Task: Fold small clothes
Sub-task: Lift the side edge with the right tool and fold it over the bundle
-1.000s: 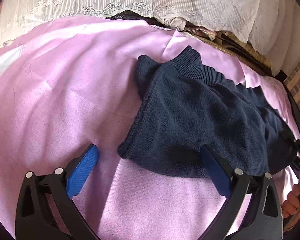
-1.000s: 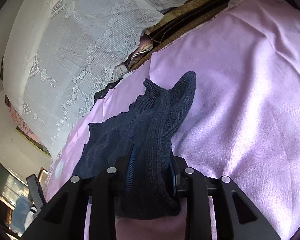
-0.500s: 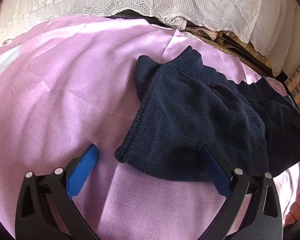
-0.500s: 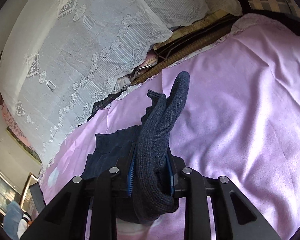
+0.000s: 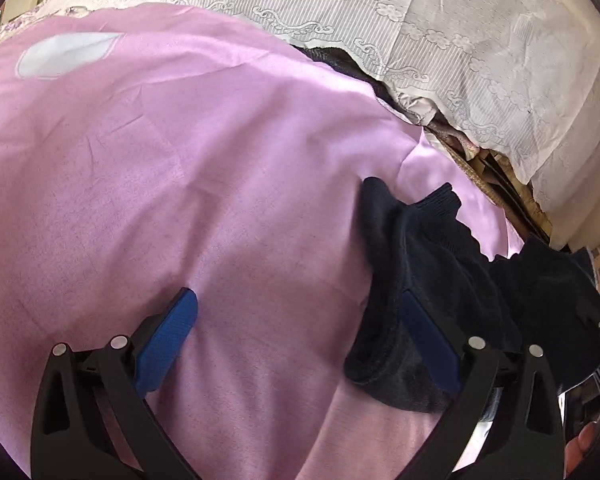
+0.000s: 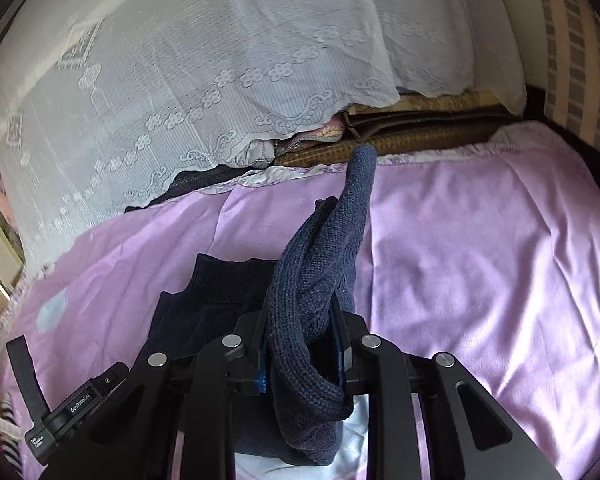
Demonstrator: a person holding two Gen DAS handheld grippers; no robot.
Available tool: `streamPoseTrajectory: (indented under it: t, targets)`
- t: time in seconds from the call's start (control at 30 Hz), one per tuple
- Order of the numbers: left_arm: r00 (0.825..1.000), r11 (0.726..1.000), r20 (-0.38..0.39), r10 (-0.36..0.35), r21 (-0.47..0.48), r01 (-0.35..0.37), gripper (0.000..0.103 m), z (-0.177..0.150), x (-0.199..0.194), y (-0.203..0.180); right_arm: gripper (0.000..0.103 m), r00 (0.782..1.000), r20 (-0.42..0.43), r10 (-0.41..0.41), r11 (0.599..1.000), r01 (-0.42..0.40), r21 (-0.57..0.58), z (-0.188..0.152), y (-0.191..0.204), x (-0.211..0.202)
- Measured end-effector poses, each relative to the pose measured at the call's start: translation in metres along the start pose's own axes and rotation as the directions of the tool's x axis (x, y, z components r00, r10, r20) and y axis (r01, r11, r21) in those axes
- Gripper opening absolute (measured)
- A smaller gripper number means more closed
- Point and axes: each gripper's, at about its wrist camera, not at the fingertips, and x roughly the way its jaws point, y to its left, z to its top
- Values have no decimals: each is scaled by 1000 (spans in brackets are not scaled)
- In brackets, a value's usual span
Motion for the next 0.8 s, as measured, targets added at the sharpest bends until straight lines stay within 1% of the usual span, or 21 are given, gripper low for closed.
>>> streamPoseTrajectory:
  t: [0.17, 0.33, 0.4, 0.6, 0.7, 0.73, 0.8]
  targets:
    - [998, 993, -5, 69, 95, -68, 98, -5, 4, -14, 23, 1000, 1, -17, 997, 17, -71, 0, 44, 2]
    - [999, 998, -23, 37, 55, -35, 98, -3, 4, -4, 22, 998, 18, -55, 982, 57, -180, -7, 94, 8]
    - [999, 998, -23, 35, 53, -34, 98, -3, 5, -3, 21, 998, 19, -55, 976, 58, -210, -9, 110, 11]
    - [999, 999, -29, 19, 33, -18, 98, -2, 5, 0, 21, 1000, -11, -11, 965, 8, -260, -20, 156, 26]
    - [999, 999, -31, 19, 31, -18, 98, -2, 6, 0, 21, 998, -53, 17, 959, -31, -283, -31, 175, 37]
    - [999, 999, -32, 23, 36, -22, 98, -2, 6, -1, 21, 996, -83, 23, 954, -47, -295, -36, 180, 44]
    - [998, 997, -34, 53, 53, -51, 98, -3, 8, -2, 21, 993, -117, 20, 953, -55, -298, -45, 184, 54]
